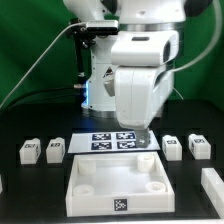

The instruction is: Assemble one leg

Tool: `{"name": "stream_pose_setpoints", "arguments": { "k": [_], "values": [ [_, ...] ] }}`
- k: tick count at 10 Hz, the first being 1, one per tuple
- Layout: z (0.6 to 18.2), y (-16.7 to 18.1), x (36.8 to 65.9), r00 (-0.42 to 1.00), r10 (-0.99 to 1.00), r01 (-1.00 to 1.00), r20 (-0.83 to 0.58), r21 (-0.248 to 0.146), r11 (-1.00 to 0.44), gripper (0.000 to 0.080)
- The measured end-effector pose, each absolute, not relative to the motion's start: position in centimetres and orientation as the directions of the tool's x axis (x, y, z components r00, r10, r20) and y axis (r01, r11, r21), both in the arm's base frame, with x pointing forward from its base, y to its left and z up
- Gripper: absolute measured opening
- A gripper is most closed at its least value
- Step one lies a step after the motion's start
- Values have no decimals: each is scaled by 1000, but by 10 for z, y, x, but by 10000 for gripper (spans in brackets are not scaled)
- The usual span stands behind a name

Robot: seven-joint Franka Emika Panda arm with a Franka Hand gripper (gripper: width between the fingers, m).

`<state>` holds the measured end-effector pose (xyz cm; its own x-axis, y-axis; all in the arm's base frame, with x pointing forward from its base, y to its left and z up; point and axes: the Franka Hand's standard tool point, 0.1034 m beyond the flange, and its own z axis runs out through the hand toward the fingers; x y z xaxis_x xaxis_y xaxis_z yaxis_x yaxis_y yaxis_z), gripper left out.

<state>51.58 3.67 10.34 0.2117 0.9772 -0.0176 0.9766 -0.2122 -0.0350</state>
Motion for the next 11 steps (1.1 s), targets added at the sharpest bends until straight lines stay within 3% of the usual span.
{"name": "stream_pose_setpoints", "arguments": {
  "k": [3,5,8,11],
  "values": [
    [83,16,458,-128,992,991,-2,-44,128,650],
    [51,7,433,-109,994,993,14,-45,109,650],
    [15,-3,425,-73,997,995,33,-63,75,650],
    [8,-5,420,-44,998,996,35,-79,47,623]
  ]
}}
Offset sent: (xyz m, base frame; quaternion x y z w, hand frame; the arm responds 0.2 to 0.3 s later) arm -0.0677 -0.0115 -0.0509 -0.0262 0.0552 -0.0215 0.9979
